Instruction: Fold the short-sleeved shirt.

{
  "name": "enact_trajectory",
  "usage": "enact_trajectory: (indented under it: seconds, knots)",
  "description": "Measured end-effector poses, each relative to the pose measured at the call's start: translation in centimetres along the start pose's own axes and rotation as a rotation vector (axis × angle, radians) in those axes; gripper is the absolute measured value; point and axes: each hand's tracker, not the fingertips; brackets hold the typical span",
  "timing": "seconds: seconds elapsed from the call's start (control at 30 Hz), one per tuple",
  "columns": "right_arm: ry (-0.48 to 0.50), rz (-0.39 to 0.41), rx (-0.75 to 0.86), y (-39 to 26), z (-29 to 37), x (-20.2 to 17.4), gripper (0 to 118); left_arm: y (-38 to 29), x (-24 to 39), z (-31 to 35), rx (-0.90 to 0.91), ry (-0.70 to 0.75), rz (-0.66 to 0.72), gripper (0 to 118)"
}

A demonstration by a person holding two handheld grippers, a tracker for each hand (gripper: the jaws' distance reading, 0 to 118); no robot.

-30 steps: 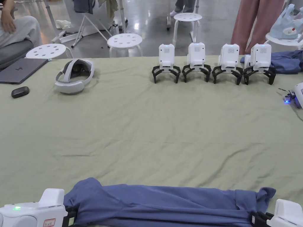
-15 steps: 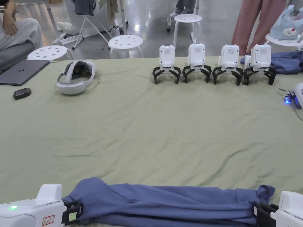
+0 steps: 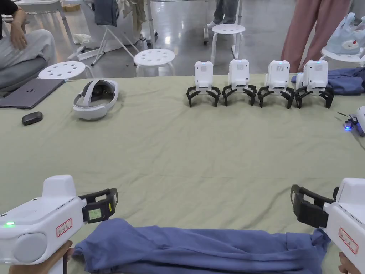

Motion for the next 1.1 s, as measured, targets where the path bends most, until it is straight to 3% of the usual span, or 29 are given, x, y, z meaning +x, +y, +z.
enact_trajectory:
  seconds: [0.23, 0.4, 0.43, 0.47, 0.53, 0.57, 0.63, 1.1]
  knots:
    - [-0.081, 0.059, 0.198, 1.2, 0.5, -2.9, 87, 0.3, 3.7, -0.6, 0.206, -0.006, -0.066, 94]
    - [-0.113, 0.061, 0.268, 0.9, 0.6, -3.8, 83, -0.4, 5.7, -1.1, 0.308, 0.018, -0.098, 65]
    - [-0.118, 0.059, 0.275, 0.8, 0.6, -3.9, 79, -0.5, 6.0, -1.3, 0.318, 0.019, -0.108, 56]
    - [-0.118, 0.057, 0.279, 0.7, 0.6, -3.9, 66, -0.6, 6.2, -1.4, 0.324, 0.022, -0.115, 42]
    - [-0.124, 0.057, 0.285, 0.7, 0.5, -4.0, 37, -0.7, 6.7, -1.8, 0.328, 0.026, -0.132, 26]
    - [-0.128, 0.056, 0.289, 0.6, 0.5, -4.0, 17, -0.7, 6.9, -1.9, 0.328, 0.026, -0.137, 18]
    - [-0.135, 0.054, 0.294, 0.4, 0.5, -4.0, 7, -1.0, 7.0, -2.2, 0.33, 0.018, -0.138, 0]
    - [-0.13, 0.069, 0.303, 0.3, 0.8, -3.3, 4, -0.7, 6.9, -2.6, 0.312, 0.022, -0.122, 0]
